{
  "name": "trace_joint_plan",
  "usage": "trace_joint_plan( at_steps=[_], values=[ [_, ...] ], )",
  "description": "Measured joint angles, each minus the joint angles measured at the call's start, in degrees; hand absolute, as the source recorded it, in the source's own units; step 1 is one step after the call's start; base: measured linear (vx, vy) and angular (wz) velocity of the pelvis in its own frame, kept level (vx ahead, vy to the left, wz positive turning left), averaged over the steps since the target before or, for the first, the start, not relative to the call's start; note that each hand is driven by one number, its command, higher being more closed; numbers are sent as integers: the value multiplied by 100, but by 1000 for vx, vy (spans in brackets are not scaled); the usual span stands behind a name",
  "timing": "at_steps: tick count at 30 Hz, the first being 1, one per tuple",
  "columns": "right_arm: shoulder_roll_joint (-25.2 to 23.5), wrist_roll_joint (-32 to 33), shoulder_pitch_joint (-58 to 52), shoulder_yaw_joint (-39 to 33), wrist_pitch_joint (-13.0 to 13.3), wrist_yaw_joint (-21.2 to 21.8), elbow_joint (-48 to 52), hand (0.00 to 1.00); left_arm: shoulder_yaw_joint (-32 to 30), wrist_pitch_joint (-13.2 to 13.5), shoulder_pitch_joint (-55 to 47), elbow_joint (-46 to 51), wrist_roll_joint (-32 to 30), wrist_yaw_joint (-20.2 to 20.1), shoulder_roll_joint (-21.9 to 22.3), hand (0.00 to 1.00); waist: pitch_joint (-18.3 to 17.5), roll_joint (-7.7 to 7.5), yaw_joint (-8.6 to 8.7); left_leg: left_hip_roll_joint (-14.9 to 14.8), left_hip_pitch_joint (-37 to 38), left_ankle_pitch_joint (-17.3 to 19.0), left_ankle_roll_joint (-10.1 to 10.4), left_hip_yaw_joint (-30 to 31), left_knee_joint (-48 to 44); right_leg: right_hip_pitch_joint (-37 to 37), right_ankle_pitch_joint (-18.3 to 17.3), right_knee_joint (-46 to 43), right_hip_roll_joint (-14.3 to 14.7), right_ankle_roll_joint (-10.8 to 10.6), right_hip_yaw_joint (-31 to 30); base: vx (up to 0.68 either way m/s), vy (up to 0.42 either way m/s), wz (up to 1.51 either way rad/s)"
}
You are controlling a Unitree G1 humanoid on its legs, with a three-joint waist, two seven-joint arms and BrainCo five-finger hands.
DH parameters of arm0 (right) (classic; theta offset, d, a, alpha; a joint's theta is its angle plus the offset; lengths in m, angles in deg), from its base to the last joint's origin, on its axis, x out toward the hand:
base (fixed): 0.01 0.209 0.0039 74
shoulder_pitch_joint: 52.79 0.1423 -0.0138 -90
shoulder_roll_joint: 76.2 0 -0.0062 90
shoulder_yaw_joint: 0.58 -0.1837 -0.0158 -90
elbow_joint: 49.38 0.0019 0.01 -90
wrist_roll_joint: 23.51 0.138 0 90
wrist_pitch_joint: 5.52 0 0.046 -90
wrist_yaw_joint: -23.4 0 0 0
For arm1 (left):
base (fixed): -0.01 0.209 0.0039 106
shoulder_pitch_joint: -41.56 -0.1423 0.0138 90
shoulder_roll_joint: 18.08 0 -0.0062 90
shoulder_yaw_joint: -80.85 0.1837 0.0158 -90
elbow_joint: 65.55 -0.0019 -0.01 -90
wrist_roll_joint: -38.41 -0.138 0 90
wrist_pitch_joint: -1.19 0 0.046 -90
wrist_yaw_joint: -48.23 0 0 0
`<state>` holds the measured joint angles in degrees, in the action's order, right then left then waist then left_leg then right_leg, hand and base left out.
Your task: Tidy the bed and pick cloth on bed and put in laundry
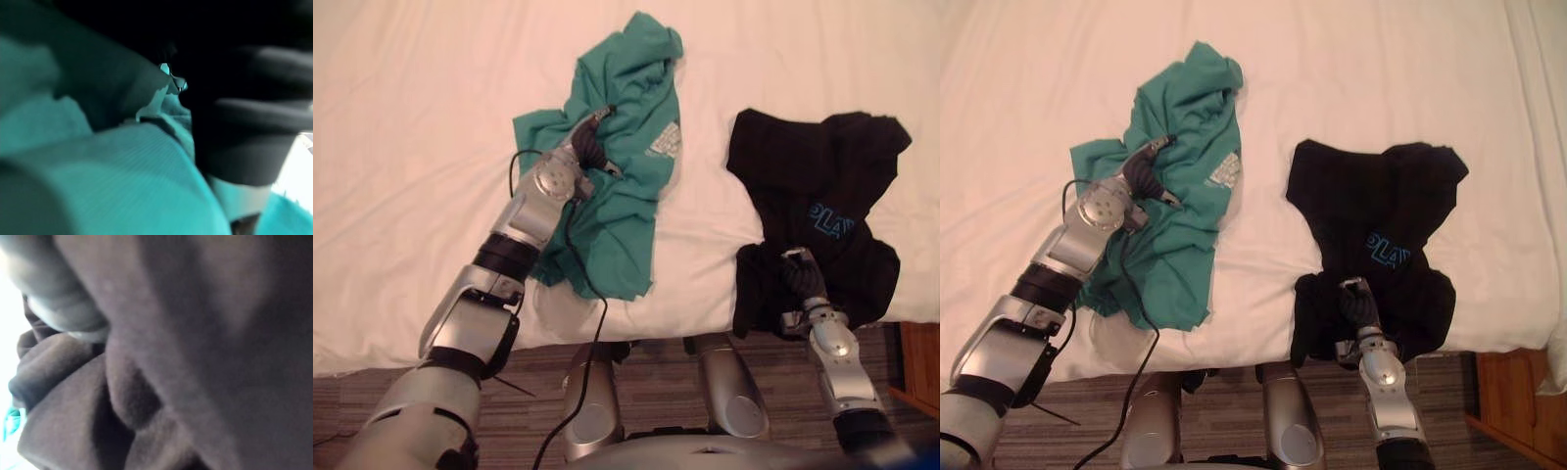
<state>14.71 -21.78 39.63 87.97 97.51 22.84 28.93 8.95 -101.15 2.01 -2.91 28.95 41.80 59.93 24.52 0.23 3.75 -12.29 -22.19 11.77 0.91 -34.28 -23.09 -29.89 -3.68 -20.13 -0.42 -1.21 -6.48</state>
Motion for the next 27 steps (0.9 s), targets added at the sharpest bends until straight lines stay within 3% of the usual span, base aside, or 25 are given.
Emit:
trace_joint_plan(
  at_steps=[6, 9, 14, 17, 21, 23, 27],
  values=[
    [49, -55, 408, 9, 45, -7, -7, 100, -261, 280, 22, -135, 353, 7, -63, 100, 11, 31, 59, 132, -85, -226, -64, -166, 289, -138, 300, 261, -96, -42, -48, -48, -12, -4],
    [187, -83, 464, 57, 40, -5, -1, 100, -272, 583, -80, -148, 662, 11, -103, 100, 9, 36, 75, 231, -58, -357, -105, -166, 476, -142, 346, 321, -150, -35, -28, 19, -9, 8],
    [210, -88, 443, 135, -110, -4, 2, 100, -716, 1138, -891, -61, 1760, 45, 1, 100, 4, 52, 146, 402, 280, -556, -186, -162, 839, 80, 333, 307, -225, -39, 59, 77, 3, 4],
    [208, -94, 329, 134, -156, -5, -66, 100, -1077, 1419, -1549, 44, 2256, -30, 322, 100, -4, 87, 136, 508, 594, -648, -182, -107, 1106, 297, 190, 226, -282, -13, 160, 109, -16, 14],
    [126, -91, -81, 72, -105, -2, -257, 100, -1604, 1801, -2403, 47, 2399, -391, 873, 100, -21, 136, 92, 570, 1054, -803, -74, 116, 1468, 726, -78, 144, -331, 37, 498, 133, -92, 33],
    [70, -83, -299, -9, -18, 15, -482, 100, -1729, 1838, -2734, 45, 2391, -468, 1163, 100, -111, 180, -15, 574, 1225, -868, -10, 230, 1626, 897, -183, 142, -330, 69, 647, 118, -121, 31],
    [-221, -77, -559, -150, 0, 156, -1205, 100, -1944, 1923, -3551, -13, 2285, -486, 1659, 100, -492, 204, -30, 538, 1519, -1013, 39, 485, 1773, 1263, -390, 140, -323, 69, 955, 153, -126, 33]
  ],
)
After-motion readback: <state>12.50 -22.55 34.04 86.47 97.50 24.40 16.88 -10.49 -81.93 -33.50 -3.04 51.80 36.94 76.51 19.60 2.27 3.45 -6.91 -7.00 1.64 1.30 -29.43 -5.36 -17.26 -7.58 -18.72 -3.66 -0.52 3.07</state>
